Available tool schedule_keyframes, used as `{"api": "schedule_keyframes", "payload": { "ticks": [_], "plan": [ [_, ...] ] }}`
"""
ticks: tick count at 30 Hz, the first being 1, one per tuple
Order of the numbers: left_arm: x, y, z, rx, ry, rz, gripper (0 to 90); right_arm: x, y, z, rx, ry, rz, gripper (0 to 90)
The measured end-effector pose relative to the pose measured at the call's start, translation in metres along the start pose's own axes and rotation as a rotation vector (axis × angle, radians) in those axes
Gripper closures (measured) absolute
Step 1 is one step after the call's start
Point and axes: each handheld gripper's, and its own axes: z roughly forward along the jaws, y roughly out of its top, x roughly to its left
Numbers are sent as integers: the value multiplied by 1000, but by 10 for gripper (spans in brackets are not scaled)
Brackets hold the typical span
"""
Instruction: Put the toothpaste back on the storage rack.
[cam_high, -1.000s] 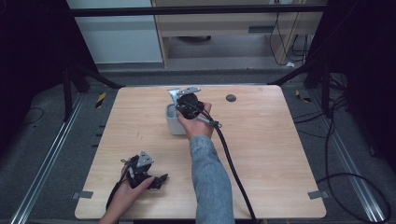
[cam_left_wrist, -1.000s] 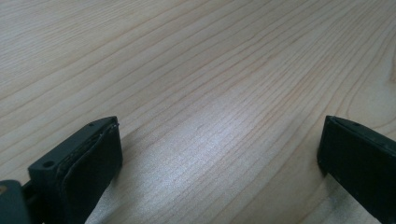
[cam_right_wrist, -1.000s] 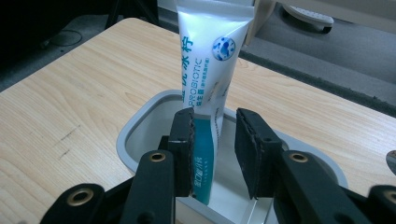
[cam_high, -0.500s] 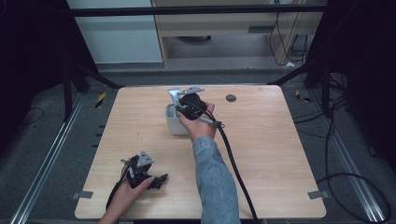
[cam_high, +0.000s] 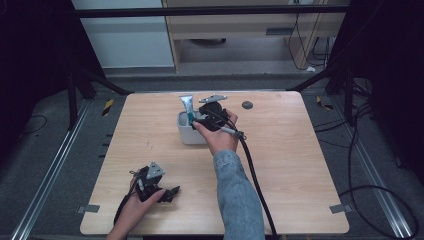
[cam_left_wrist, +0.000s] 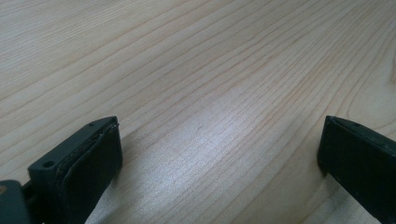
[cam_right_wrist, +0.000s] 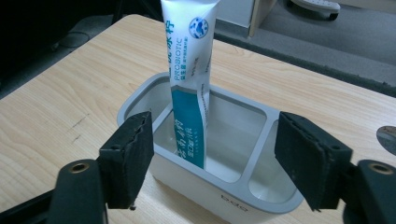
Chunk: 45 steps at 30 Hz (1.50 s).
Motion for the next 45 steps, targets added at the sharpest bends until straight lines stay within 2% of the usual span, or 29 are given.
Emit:
{"api": "schedule_keyframes", "payload": {
  "ticks": [5, 9, 13, 18, 22, 25, 29, 34, 45],
  "plan": [
    [0, 0, 0, 0, 1, 0, 0, -2, 1, -8, -15, 33, -1, 213],
    [0, 0, 0, -1, 1, -1, 0, -3, 1, -11, -12, 40, -12, 154],
    [0, 0, 0, -1, 1, -1, 0, -3, 0, -13, 20, -22, -32, 86],
    [-1, -1, 0, -1, 1, 0, 0, -8, -7, -19, 9, -29, -15, 53],
    [-1, 0, 0, -2, 0, 0, 0, -15, -12, -25, 15, -38, -20, 63],
    [-1, 0, 0, -2, 2, -1, 0, -22, -14, -29, 12, -42, -22, 102],
    [-1, 0, 0, -2, 2, -1, 0, -30, -20, -34, -11, -46, -21, 117],
    [-1, 0, 0, -2, 2, -1, 0, -41, -29, -37, -15, -80, -45, 114],
    [-2, 0, 0, -3, -1, 1, 0, -73, -53, -33, 14, -136, -14, 110]
  ]
}}
